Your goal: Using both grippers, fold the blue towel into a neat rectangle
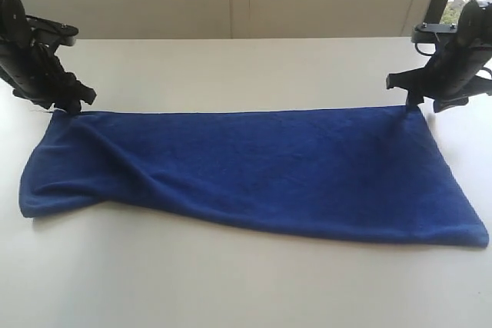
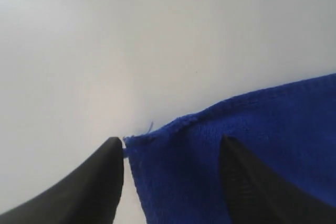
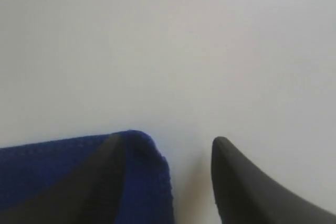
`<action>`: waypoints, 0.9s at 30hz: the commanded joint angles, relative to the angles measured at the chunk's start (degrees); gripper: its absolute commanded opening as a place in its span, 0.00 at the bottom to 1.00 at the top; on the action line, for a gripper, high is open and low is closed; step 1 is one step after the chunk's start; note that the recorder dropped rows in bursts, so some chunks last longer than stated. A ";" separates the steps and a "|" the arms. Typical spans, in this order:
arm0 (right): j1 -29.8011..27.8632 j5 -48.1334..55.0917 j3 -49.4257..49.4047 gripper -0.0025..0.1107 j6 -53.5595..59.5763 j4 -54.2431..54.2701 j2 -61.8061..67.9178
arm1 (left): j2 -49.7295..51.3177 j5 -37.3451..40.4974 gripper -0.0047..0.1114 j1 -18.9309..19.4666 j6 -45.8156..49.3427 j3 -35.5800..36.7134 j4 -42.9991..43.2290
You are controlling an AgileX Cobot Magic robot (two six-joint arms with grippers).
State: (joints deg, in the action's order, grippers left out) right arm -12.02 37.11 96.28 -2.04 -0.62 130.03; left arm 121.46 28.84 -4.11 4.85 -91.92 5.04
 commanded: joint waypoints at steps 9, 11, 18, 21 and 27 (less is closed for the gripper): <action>-0.54 -1.81 0.44 0.45 2.83 5.55 2.14 | 1.50 -2.10 0.55 0.03 -1.57 -0.19 -1.15; -0.54 -1.64 0.44 0.45 3.98 6.76 2.66 | 1.98 -1.60 0.54 0.03 -1.57 -0.19 -1.15; -0.54 -0.07 0.44 0.39 4.91 7.45 3.45 | 2.88 -0.39 0.53 0.05 -1.66 -0.19 -0.58; -0.54 0.32 0.44 0.30 4.91 7.45 3.45 | 3.25 0.34 0.38 0.05 -1.66 -0.07 -0.58; -0.54 0.54 0.44 0.02 4.91 7.45 3.45 | 4.58 2.26 0.04 0.05 -1.66 -0.07 -0.24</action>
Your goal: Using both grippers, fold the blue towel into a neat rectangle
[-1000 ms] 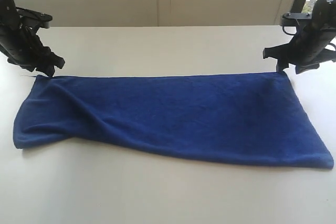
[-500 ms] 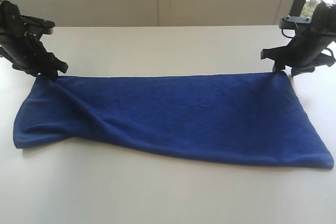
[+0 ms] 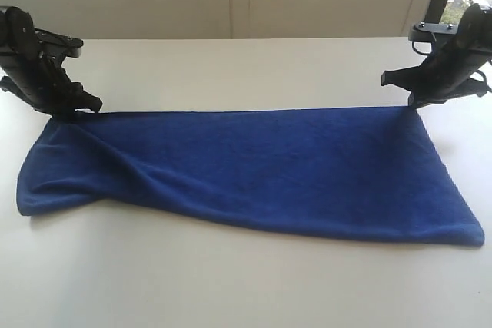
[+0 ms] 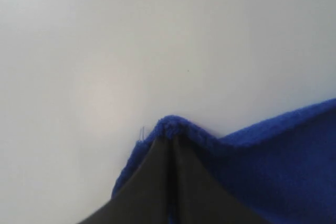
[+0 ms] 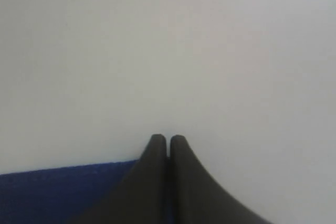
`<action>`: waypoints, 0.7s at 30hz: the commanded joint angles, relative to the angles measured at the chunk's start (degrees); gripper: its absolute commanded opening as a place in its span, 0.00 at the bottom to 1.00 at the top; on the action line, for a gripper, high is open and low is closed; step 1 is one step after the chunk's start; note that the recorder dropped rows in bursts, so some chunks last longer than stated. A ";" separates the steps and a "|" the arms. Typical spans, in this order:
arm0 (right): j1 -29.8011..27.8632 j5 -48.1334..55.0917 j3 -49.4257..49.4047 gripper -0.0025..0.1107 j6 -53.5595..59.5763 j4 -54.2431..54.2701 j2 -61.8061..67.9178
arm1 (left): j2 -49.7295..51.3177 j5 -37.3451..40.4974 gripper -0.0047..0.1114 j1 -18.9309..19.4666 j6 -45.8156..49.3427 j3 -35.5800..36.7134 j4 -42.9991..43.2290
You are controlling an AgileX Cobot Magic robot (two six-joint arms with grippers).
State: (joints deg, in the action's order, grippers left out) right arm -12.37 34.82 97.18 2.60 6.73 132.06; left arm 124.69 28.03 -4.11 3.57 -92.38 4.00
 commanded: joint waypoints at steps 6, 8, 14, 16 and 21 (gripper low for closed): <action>-0.19 3.85 -0.46 0.02 0.27 0.11 -1.12 | -0.41 3.34 0.04 0.05 -0.56 0.38 0.80; -0.19 4.32 -0.46 0.02 0.27 0.11 -4.57 | -3.60 3.34 0.04 0.05 -1.21 0.38 0.80; -0.19 7.41 -0.66 0.02 0.27 0.11 -13.13 | -11.86 6.00 0.04 0.05 -2.67 0.38 0.80; -0.19 10.50 -0.66 0.02 2.45 0.11 -16.71 | -14.46 8.48 0.04 0.05 -3.57 0.38 0.80; -0.21 13.34 -2.56 0.02 4.31 0.11 -23.75 | -20.70 10.83 0.04 0.05 -3.96 1.64 0.80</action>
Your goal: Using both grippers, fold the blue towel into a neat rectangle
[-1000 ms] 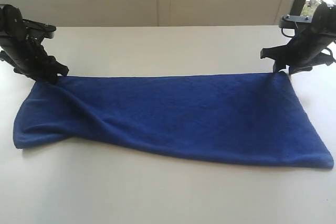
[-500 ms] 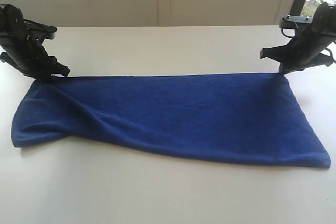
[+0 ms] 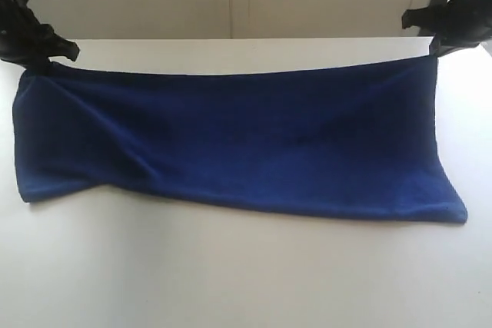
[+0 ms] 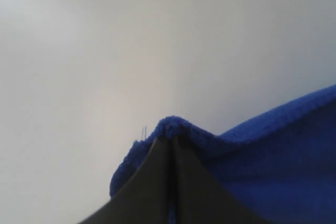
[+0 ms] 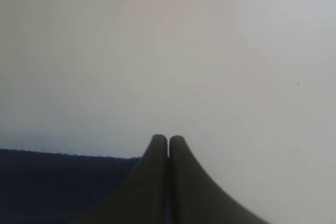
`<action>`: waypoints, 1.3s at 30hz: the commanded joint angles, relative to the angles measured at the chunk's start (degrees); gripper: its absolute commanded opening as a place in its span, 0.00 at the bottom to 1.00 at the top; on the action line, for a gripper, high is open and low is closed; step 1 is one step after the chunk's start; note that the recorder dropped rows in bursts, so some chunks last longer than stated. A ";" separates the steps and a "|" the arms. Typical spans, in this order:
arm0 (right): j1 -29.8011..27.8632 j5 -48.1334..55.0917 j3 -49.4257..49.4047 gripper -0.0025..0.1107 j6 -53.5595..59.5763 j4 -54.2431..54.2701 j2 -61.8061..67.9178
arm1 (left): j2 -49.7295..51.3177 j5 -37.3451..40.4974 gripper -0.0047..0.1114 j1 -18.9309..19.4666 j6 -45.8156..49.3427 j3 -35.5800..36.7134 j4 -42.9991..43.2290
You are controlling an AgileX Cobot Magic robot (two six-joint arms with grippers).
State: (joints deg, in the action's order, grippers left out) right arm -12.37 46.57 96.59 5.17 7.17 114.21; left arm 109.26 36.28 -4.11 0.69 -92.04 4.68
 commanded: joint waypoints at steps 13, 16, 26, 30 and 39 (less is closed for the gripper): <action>-0.21 2.47 -22.38 0.02 4.20 -1.83 -38.70 | -33.44 5.89 0.04 0.05 -2.14 17.21 -1.12; -0.21 3.49 -25.43 0.02 4.07 -1.83 -45.35 | -39.74 7.67 0.04 0.05 -2.14 20.26 -2.11; -0.21 13.14 -28.80 0.02 3.47 -2.77 -67.05 | -60.10 14.64 0.04 0.05 -2.25 26.17 -2.75; -0.21 20.59 -28.80 0.02 2.22 -2.88 -73.32 | -66.25 23.12 0.04 0.05 -2.25 26.29 -3.84; -0.21 23.05 -29.98 0.02 0.45 -2.98 -74.17 | -67.17 20.79 0.04 0.05 -2.25 33.05 -5.52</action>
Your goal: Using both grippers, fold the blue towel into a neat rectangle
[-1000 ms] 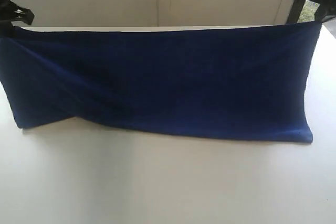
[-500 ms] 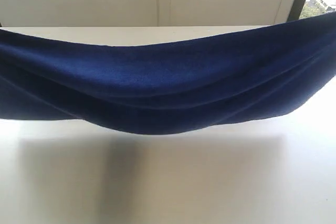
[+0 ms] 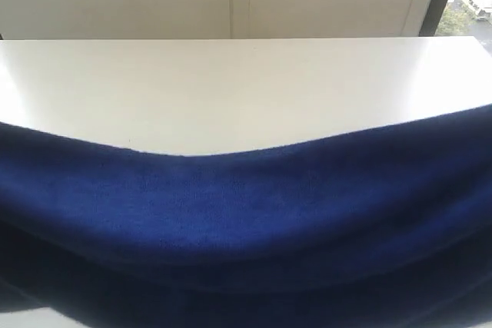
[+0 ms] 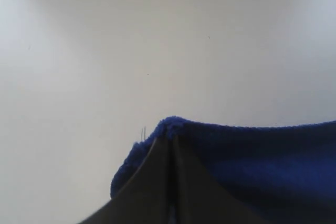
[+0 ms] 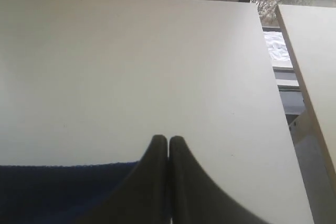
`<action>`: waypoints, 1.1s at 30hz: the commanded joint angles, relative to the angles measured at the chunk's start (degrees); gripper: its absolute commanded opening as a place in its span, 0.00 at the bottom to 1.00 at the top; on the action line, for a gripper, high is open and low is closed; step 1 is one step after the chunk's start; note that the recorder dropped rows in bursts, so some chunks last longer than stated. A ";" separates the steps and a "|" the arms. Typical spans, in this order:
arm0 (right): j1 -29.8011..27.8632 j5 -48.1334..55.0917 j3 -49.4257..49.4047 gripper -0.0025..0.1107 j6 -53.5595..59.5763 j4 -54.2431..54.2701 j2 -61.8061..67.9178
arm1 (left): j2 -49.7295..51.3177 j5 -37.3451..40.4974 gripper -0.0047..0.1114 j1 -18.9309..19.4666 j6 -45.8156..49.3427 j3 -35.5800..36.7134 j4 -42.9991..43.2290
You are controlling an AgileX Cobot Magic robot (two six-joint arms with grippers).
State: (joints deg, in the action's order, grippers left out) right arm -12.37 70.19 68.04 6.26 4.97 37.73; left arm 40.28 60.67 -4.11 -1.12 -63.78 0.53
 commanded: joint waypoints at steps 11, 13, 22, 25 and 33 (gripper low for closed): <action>-0.21 -29.60 -13.54 0.02 -0.65 -0.34 25.77 | 25.77 -36.75 0.04 0.05 -0.55 16.29 -4.13; -0.21 -33.47 -13.77 0.02 -0.65 -0.34 31.41 | 30.92 -41.99 0.04 0.05 -0.55 16.40 -4.13; -0.21 -53.19 -13.77 0.02 -0.65 1.00 55.71 | 52.97 -64.96 0.04 0.05 -0.67 16.29 -4.37; -0.21 -56.36 -12.35 0.02 -0.46 1.00 61.59 | 57.84 -70.90 0.04 0.05 -2.09 16.29 -4.37; -0.21 -58.27 -4.54 0.02 -0.46 1.00 72.81 | 67.42 -74.84 0.04 0.05 -2.94 11.30 -4.37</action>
State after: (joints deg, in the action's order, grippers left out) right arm -12.37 13.14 60.74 5.70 5.84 108.07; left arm 105.35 -14.15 -4.11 -3.50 -50.00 -3.43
